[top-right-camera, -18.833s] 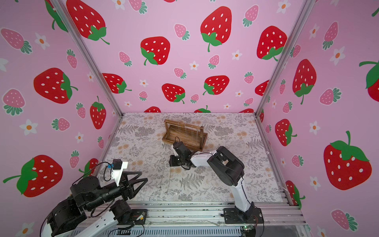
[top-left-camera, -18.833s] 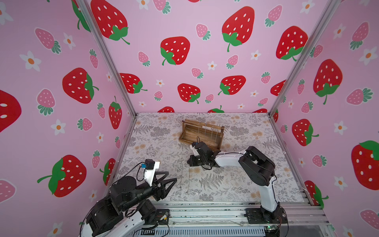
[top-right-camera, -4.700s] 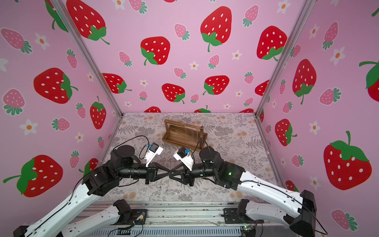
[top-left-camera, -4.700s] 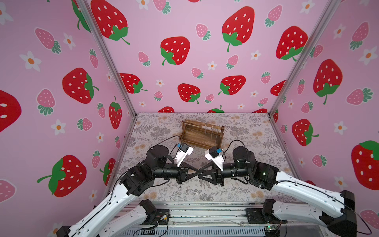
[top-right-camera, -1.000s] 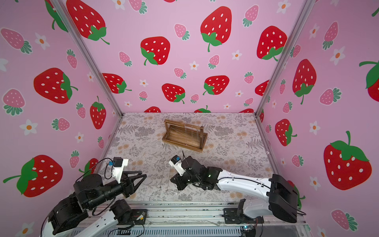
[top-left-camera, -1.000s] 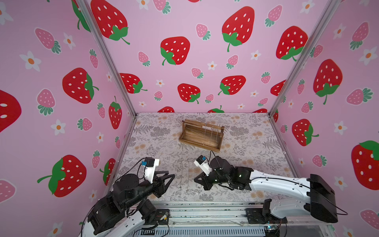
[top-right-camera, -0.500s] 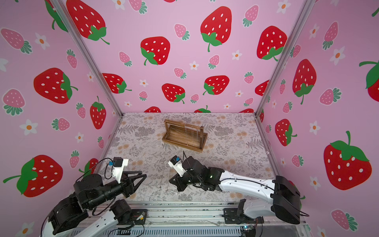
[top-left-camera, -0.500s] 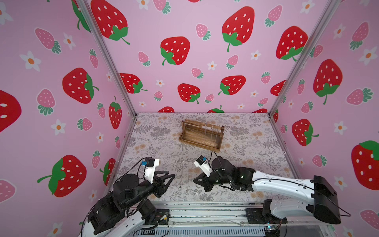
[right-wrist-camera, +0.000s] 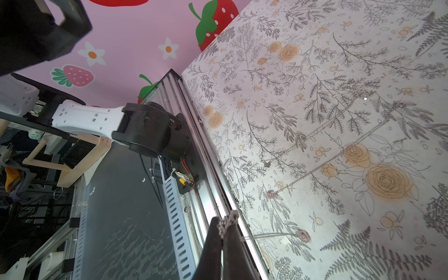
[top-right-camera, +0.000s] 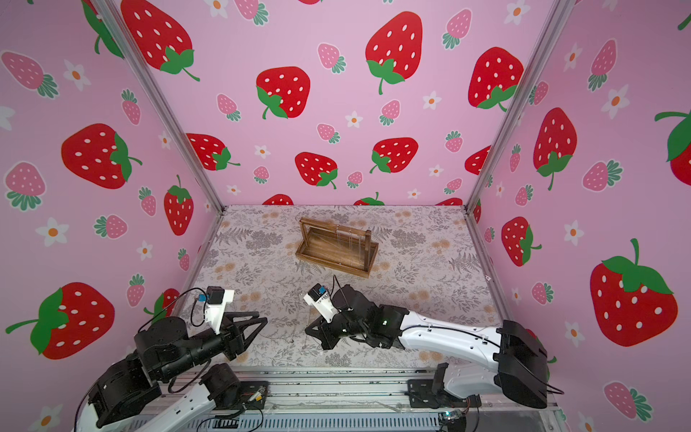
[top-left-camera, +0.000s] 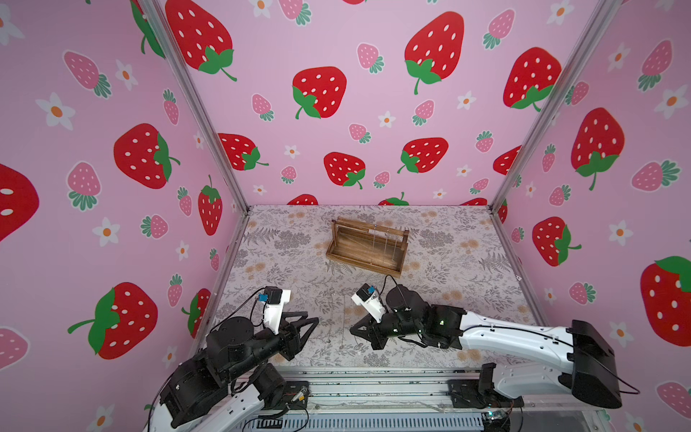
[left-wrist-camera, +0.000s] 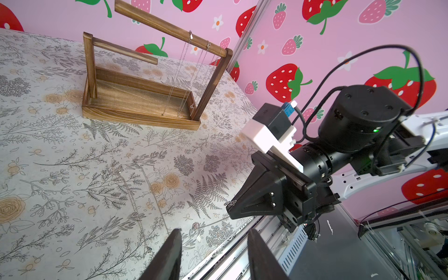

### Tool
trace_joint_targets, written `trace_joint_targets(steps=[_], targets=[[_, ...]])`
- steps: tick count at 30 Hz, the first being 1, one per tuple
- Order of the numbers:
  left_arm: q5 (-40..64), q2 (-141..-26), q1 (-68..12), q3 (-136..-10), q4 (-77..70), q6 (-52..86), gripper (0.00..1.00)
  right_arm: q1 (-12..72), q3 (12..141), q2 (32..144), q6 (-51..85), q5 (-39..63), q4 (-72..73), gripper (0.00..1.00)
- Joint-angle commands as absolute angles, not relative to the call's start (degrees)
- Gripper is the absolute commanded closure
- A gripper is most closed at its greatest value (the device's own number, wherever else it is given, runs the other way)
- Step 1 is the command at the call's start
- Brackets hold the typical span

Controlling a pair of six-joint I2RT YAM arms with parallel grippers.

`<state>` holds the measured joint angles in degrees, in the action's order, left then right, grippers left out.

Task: Take the necklace off the jewelry display stand
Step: Place the necklace at the center of the board.

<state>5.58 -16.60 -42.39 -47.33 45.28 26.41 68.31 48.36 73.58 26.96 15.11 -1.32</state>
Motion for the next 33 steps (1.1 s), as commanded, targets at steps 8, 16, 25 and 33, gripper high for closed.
trace_joint_targets(steps=[8,16,25,33], targets=[[5.63,-16.31,-42.50,-46.80,44.82,26.10,0.54,69.22,50.76,73.89,25.97,16.44,0.74,1.00],[5.72,-16.37,-42.52,-46.80,44.82,26.04,0.54,69.43,50.66,74.12,26.11,16.09,0.72,1.00],[5.80,-16.16,-42.45,-46.84,44.82,26.28,0.55,69.43,49.59,77.73,31.10,6.31,0.47,1.00],[5.91,-16.19,-42.45,-46.93,44.89,26.23,0.55,69.43,49.22,83.52,34.34,1.87,2.11,1.00]])
